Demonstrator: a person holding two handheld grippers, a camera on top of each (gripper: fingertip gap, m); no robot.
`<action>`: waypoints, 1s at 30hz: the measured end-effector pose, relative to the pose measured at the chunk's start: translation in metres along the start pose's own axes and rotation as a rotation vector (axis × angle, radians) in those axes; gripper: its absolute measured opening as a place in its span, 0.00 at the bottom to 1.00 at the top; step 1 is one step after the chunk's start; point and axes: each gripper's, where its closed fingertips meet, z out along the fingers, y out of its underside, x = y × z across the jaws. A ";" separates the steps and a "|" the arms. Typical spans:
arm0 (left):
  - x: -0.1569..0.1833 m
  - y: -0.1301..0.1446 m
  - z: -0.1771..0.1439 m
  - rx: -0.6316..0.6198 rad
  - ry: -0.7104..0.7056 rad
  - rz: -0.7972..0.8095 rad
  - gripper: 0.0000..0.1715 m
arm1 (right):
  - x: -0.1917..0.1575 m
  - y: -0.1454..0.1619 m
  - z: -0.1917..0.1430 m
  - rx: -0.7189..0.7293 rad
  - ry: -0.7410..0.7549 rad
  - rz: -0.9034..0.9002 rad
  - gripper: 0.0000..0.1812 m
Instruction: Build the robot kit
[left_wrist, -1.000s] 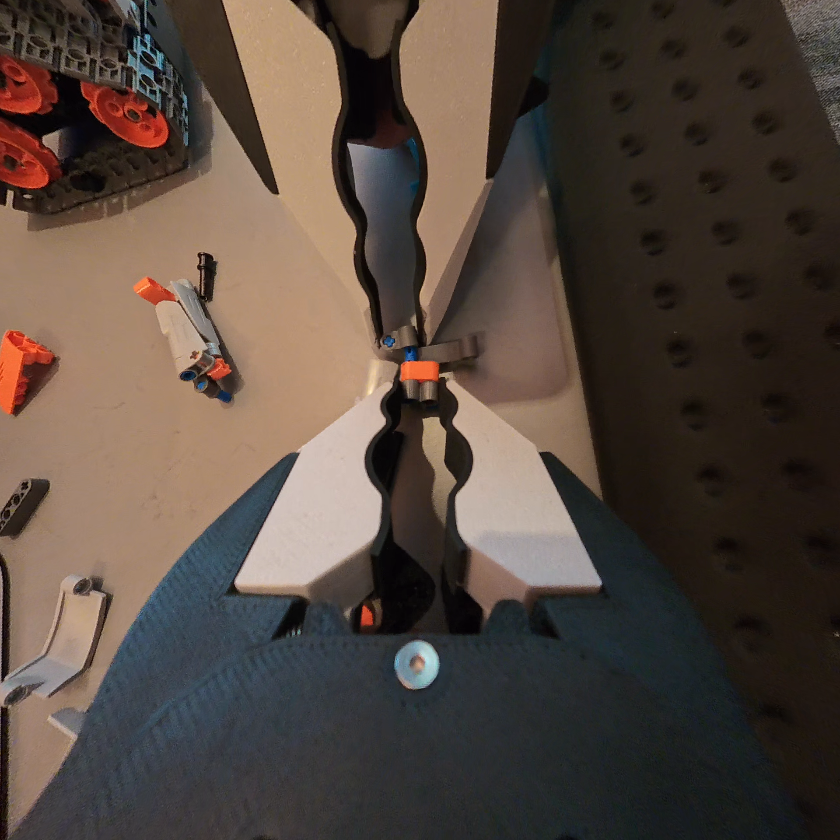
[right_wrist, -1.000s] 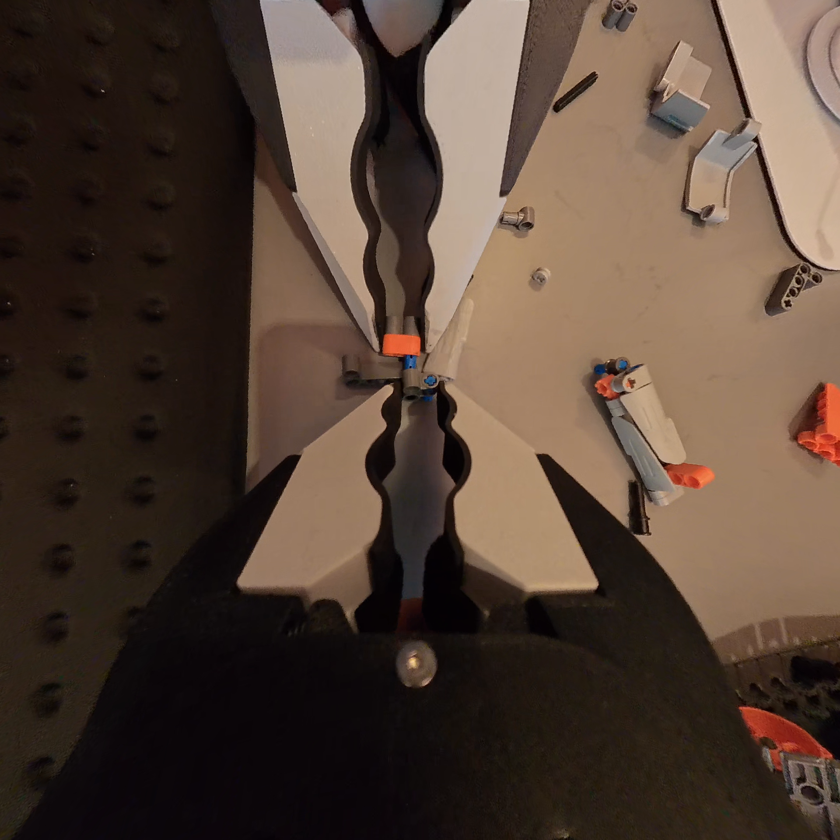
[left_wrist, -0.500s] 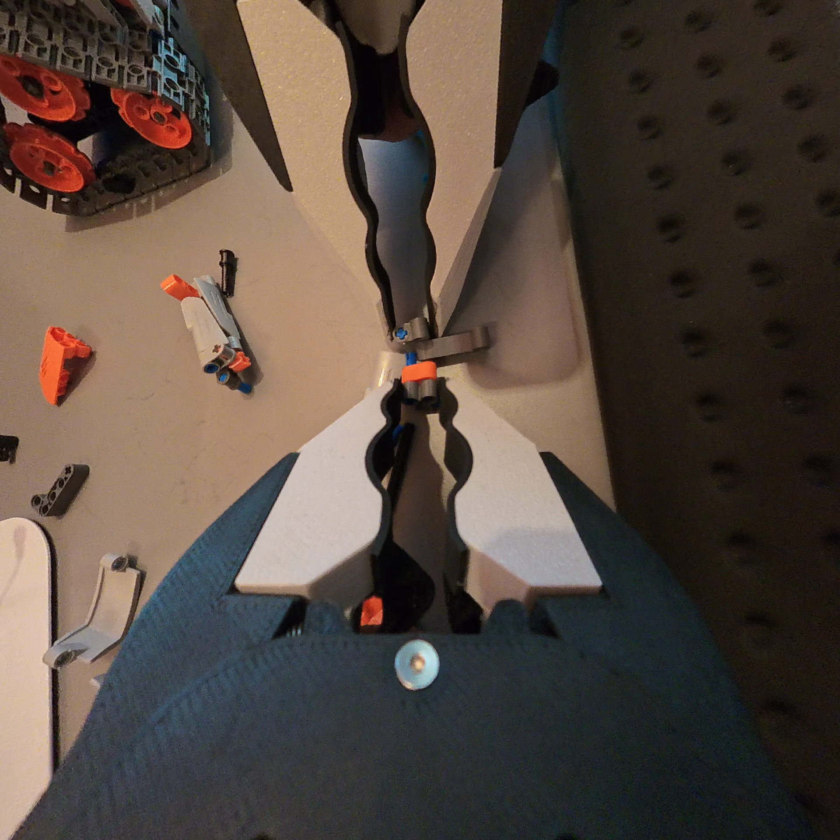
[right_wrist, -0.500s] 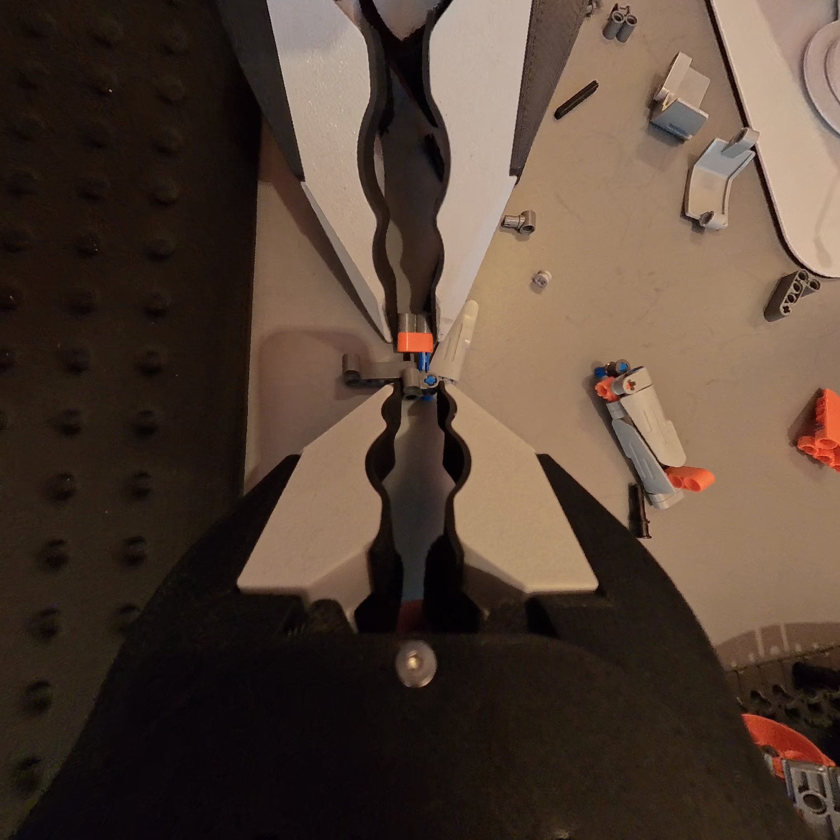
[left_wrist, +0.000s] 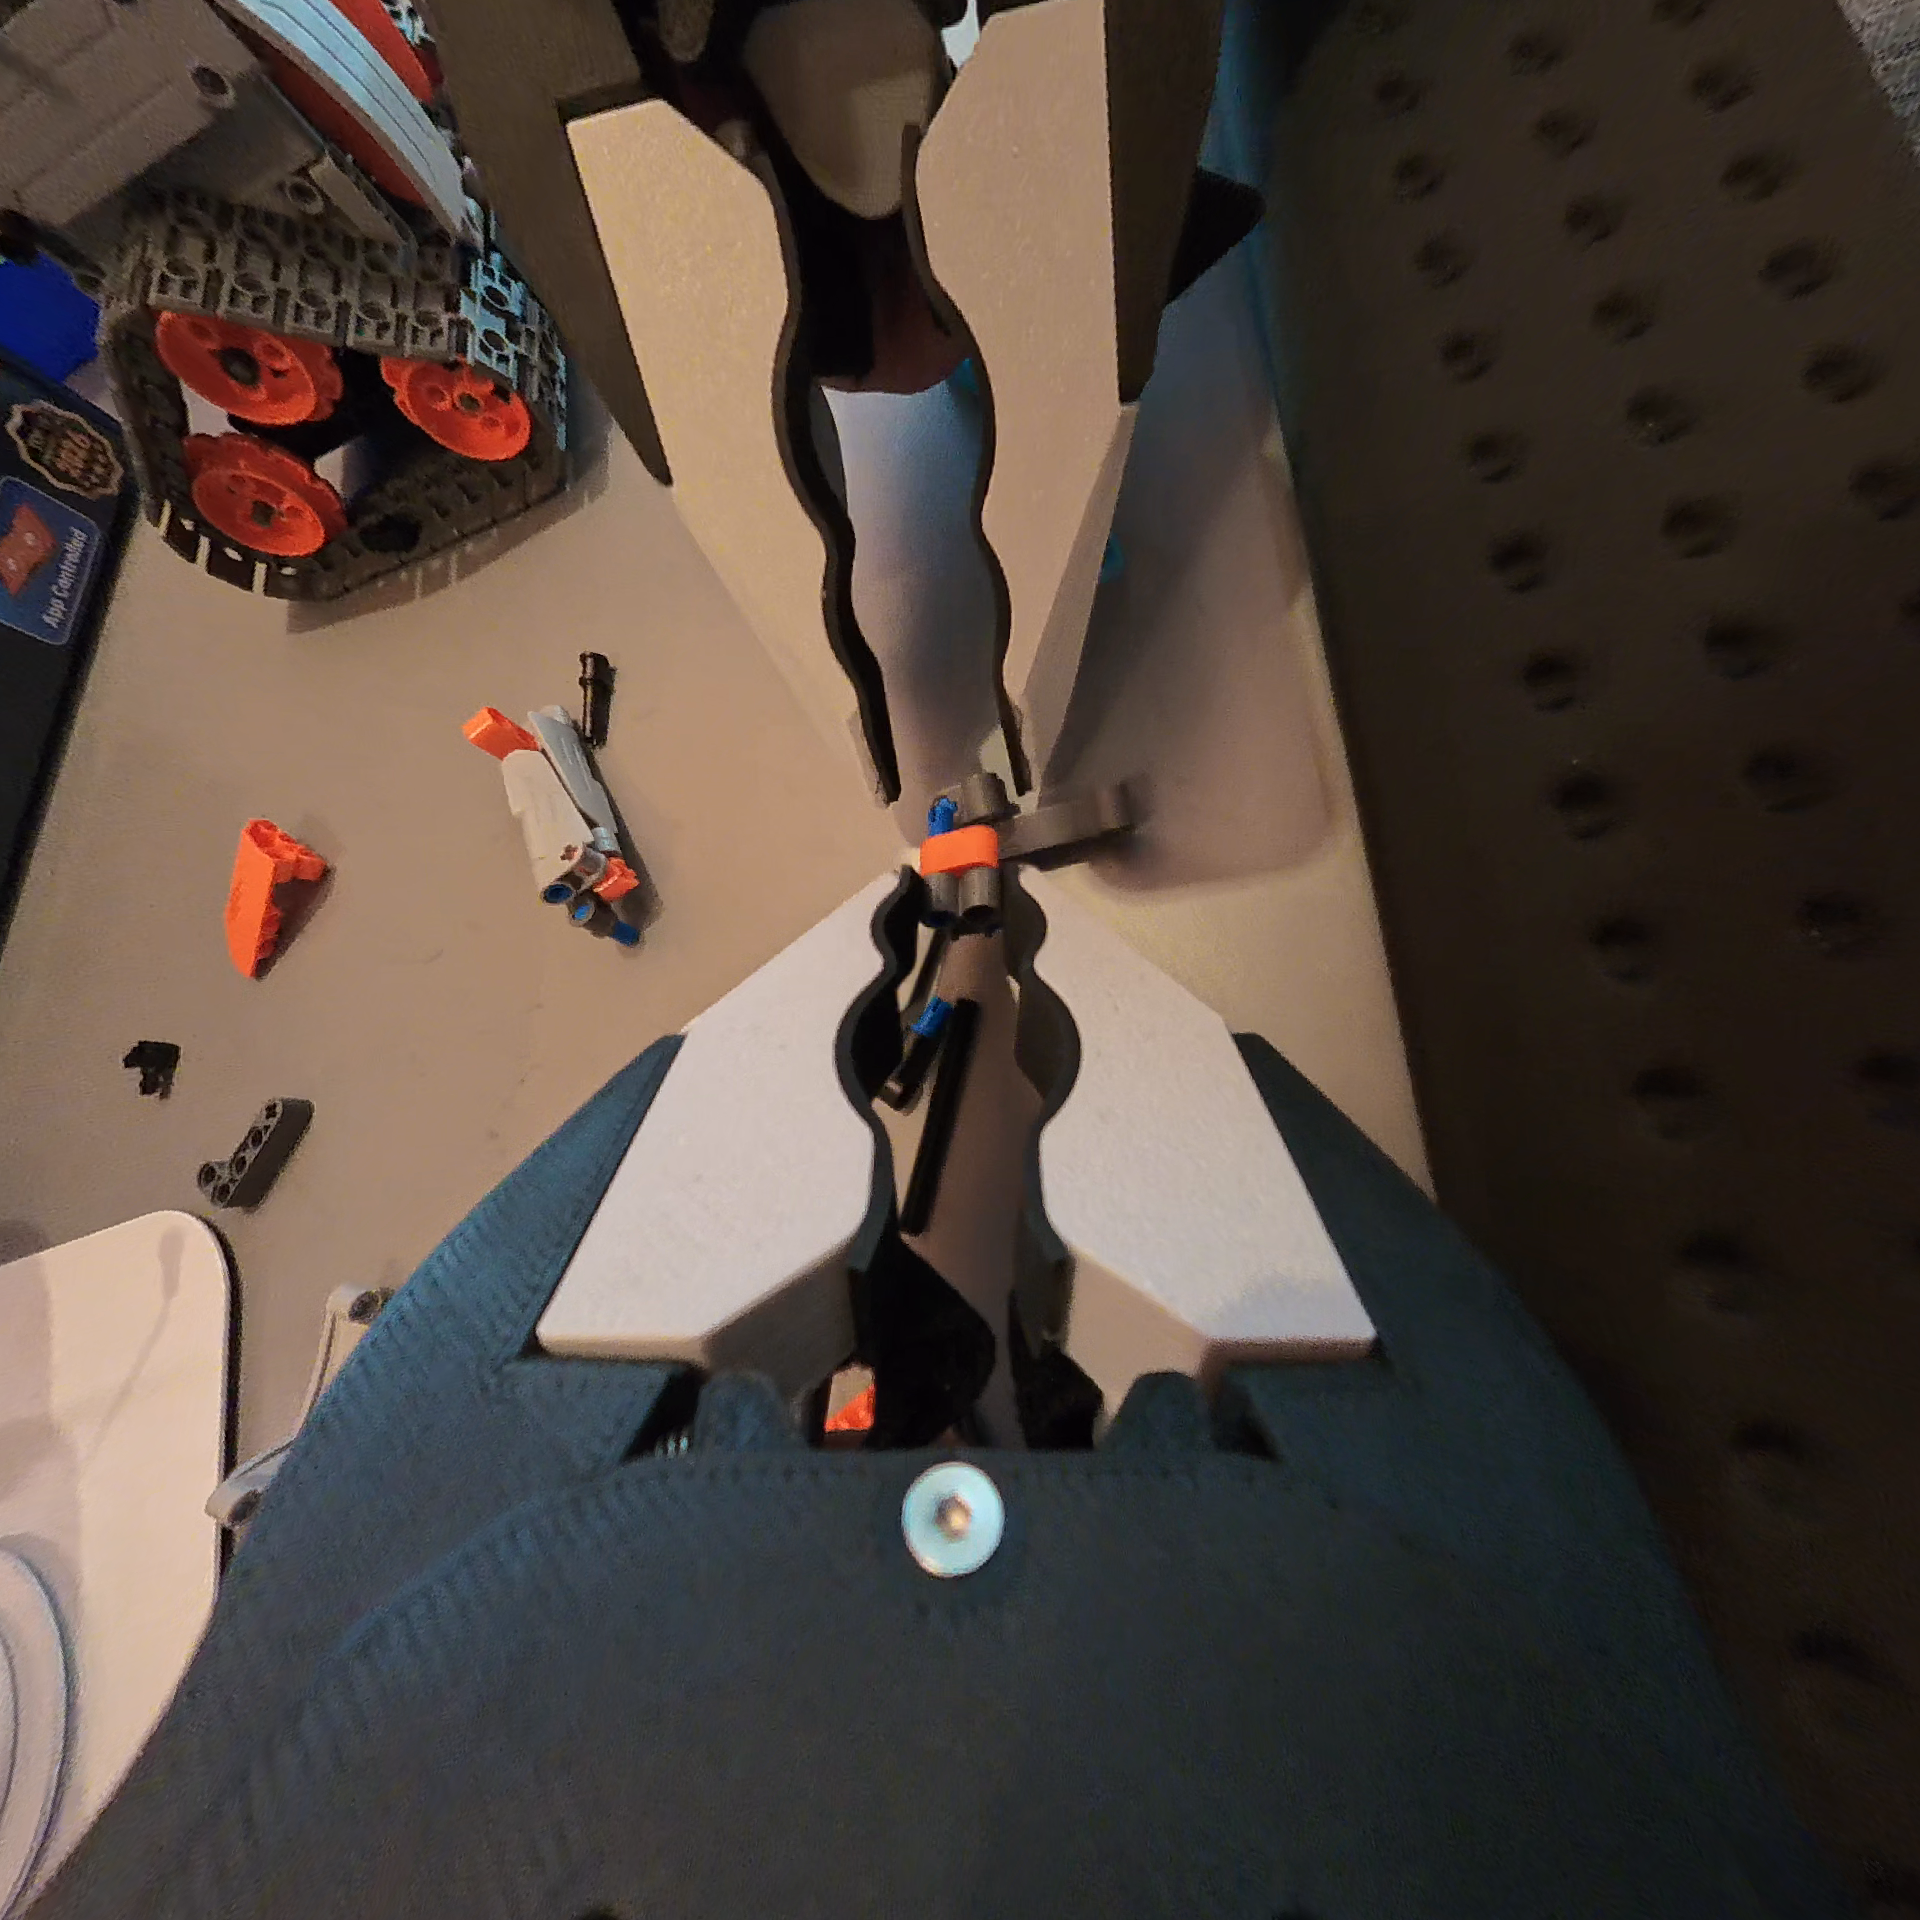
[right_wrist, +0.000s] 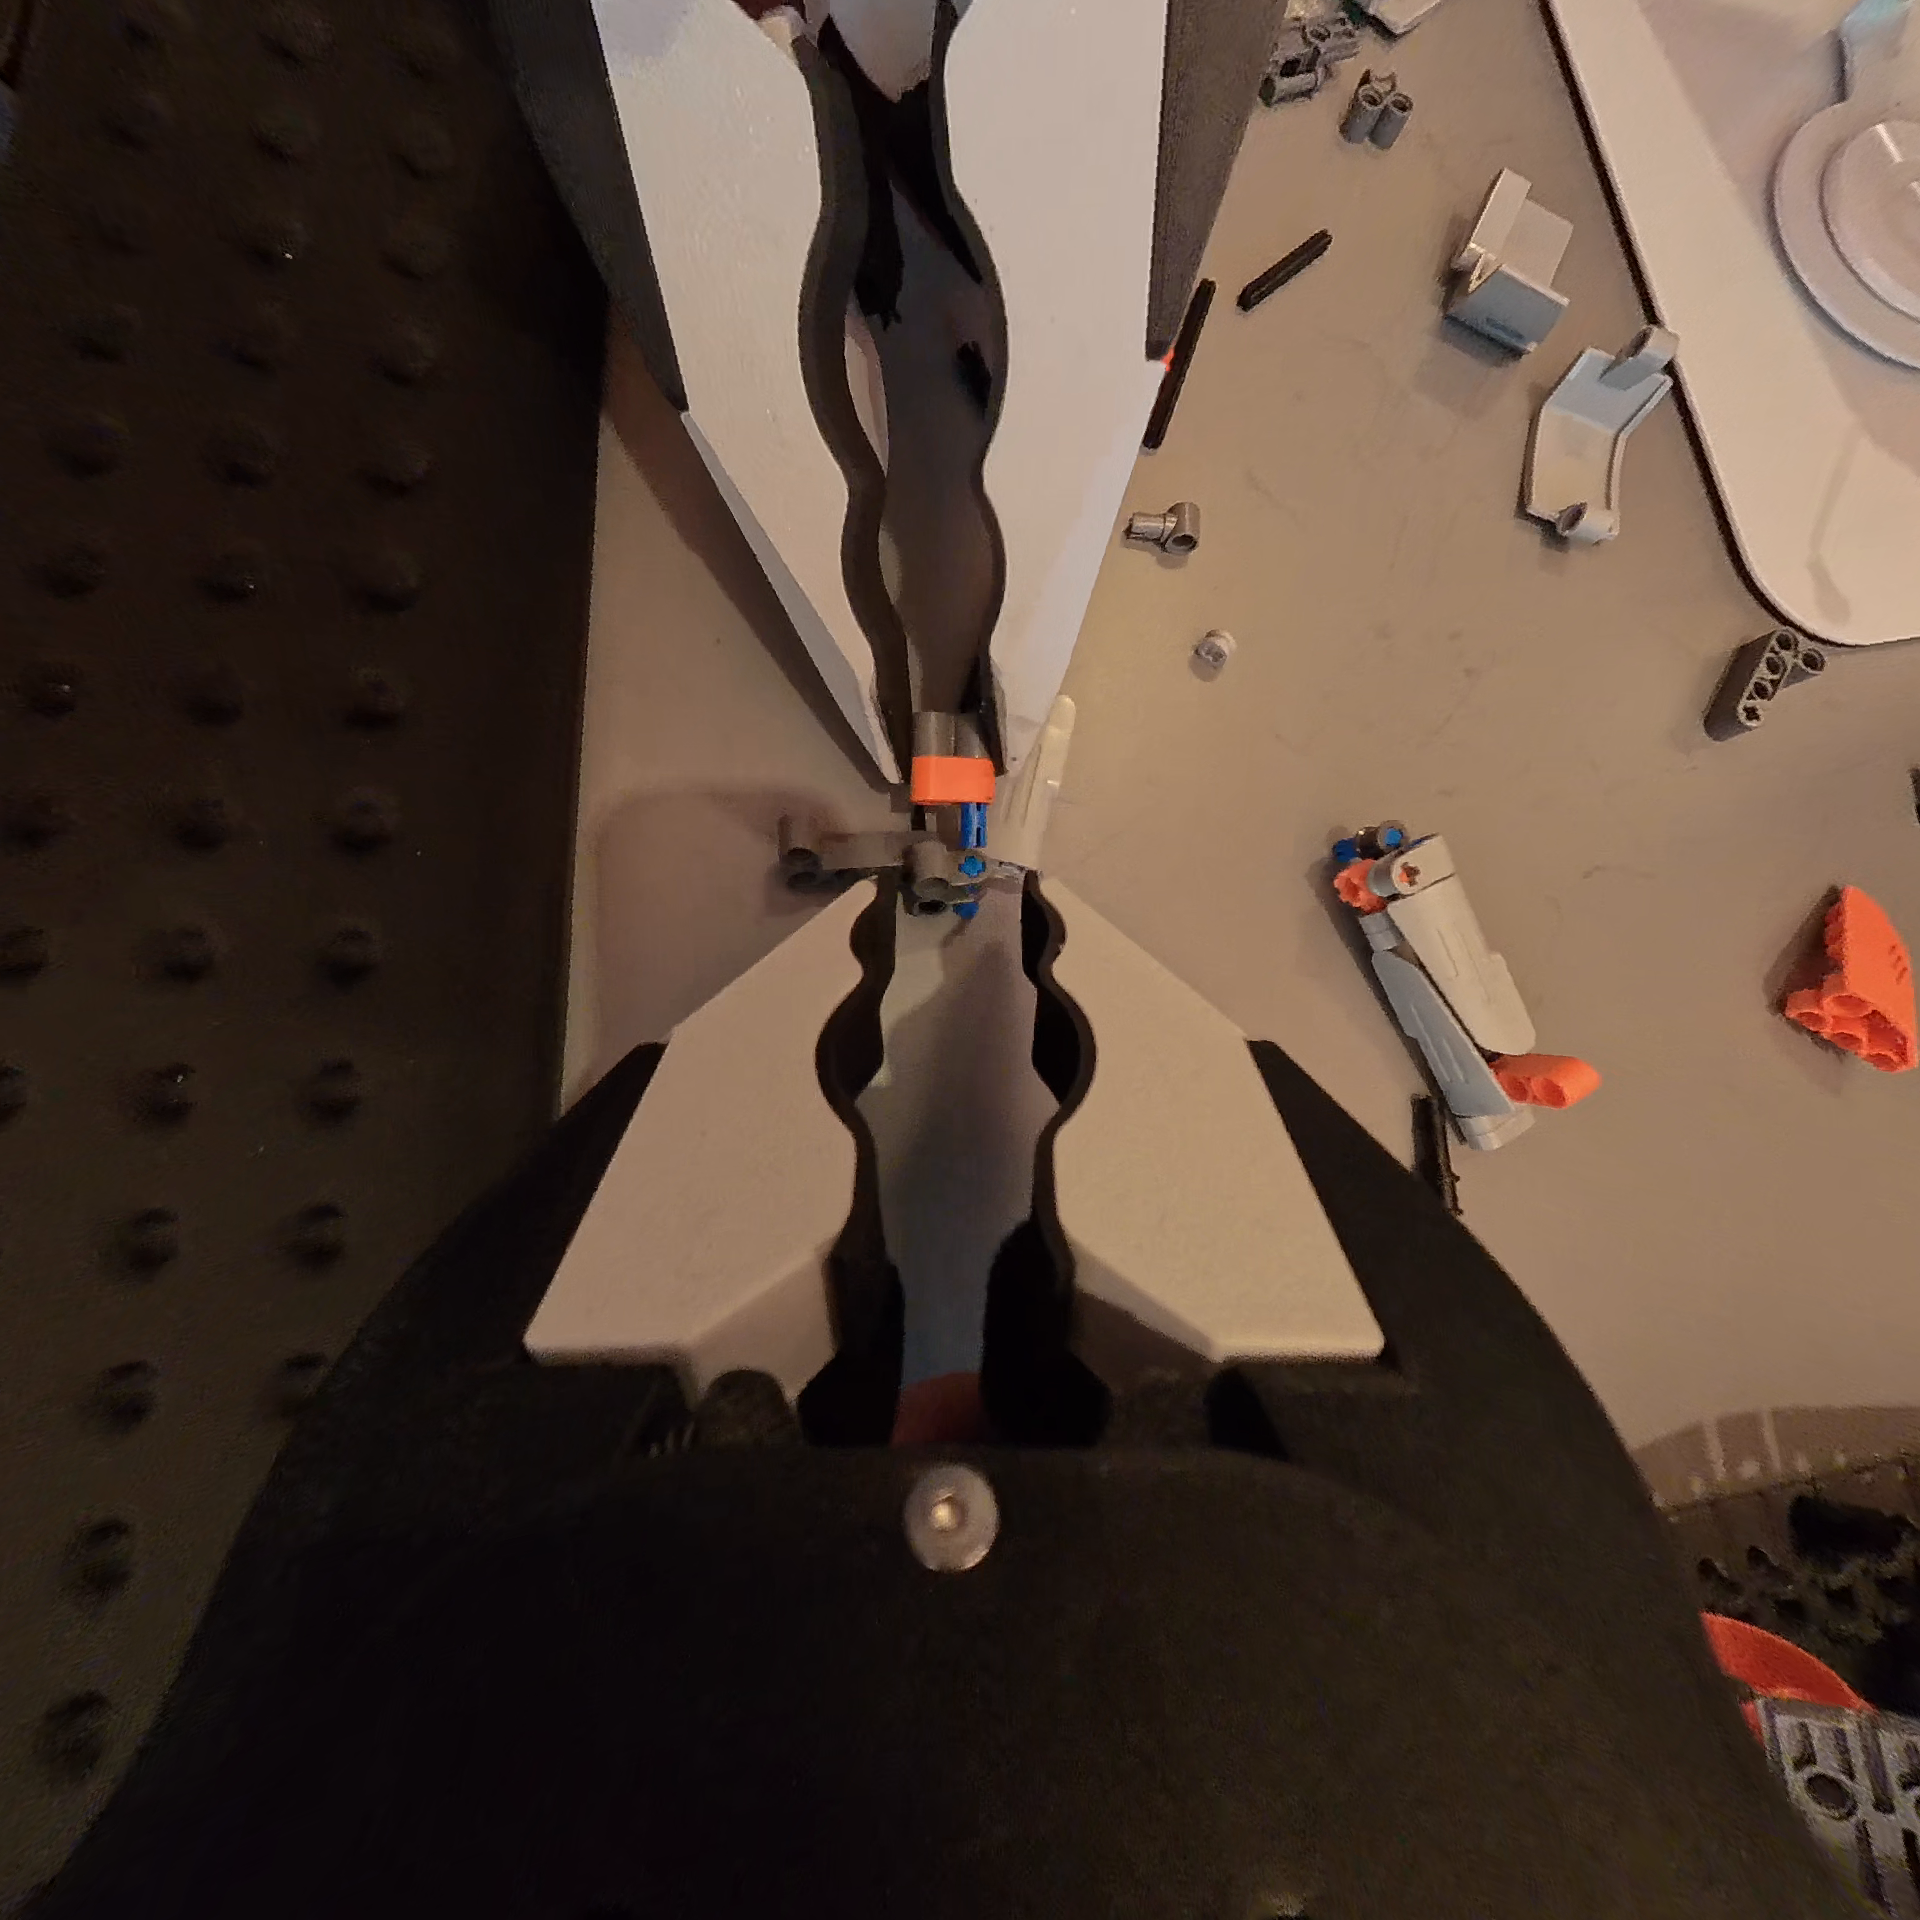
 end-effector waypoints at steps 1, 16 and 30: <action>0.000 -0.001 0.000 0.005 0.002 -0.002 0.08 | 0.000 0.001 0.000 -0.001 0.002 -0.001 0.12; 0.003 0.004 0.000 -0.011 0.030 -0.009 0.08 | -0.002 0.005 0.005 -0.007 -0.010 -0.025 0.07; -0.003 -0.010 -0.009 0.062 -0.038 0.041 0.08 | 0.008 -0.019 -0.018 0.117 0.042 -0.024 0.09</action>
